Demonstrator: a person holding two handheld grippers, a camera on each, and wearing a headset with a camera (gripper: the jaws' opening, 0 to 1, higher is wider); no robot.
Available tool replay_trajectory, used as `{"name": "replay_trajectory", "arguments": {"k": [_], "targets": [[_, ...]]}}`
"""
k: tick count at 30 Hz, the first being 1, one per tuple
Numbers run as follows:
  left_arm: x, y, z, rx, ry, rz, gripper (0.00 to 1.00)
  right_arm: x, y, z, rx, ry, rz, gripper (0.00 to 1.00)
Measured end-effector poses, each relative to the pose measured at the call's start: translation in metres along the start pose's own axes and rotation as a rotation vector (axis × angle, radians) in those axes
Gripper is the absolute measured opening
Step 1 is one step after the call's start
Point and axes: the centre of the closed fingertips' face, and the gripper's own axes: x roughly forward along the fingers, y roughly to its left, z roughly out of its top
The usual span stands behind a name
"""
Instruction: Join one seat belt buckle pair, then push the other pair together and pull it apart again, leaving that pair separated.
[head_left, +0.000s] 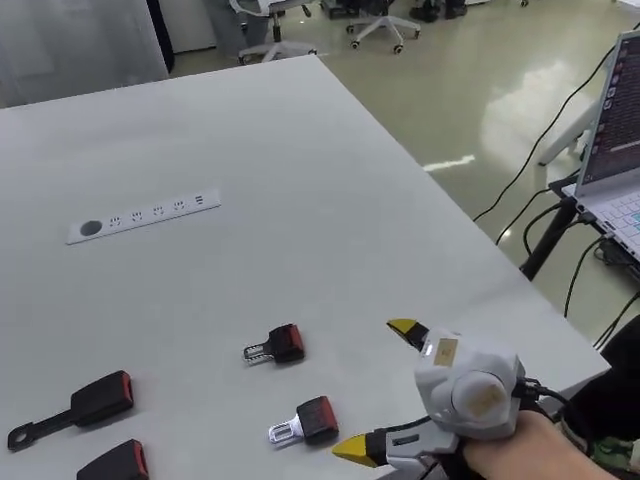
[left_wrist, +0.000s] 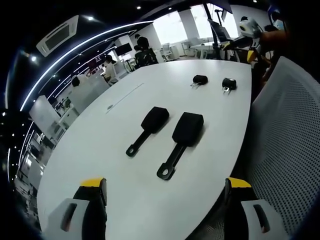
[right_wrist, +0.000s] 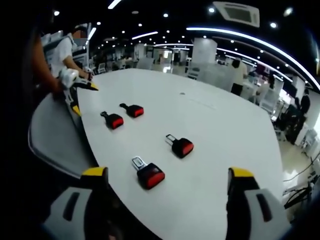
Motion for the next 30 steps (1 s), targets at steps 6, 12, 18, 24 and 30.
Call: {"name": "replay_trajectory", "arguments": {"k": [6,12,18,24,30], "targets": [[0.000,-0.001,-0.001,-0.001,0.006,0.002,1.00,-0.001,0.001,-0.003,0.009,0.003,-0.001,1.00],[-0.002,0.002,0.003,-0.004,-0.011,0.013,1.00,-0.001,-0.002,0.001,-0.005,0.016,-0.003,1.00],[-0.004,0.003,0.006,-0.004,-0.024,0.018,1.00,0.001,0.009,0.002,-0.013,0.025,0.009,1.00],[-0.004,0.003,0.008,-0.001,-0.038,0.018,1.00,0.001,0.012,0.004,-0.035,0.033,0.018,1.00],[-0.004,0.002,0.008,-0.003,-0.042,0.015,1.00,0.001,0.013,0.006,-0.038,0.029,0.015,1.00]]}}
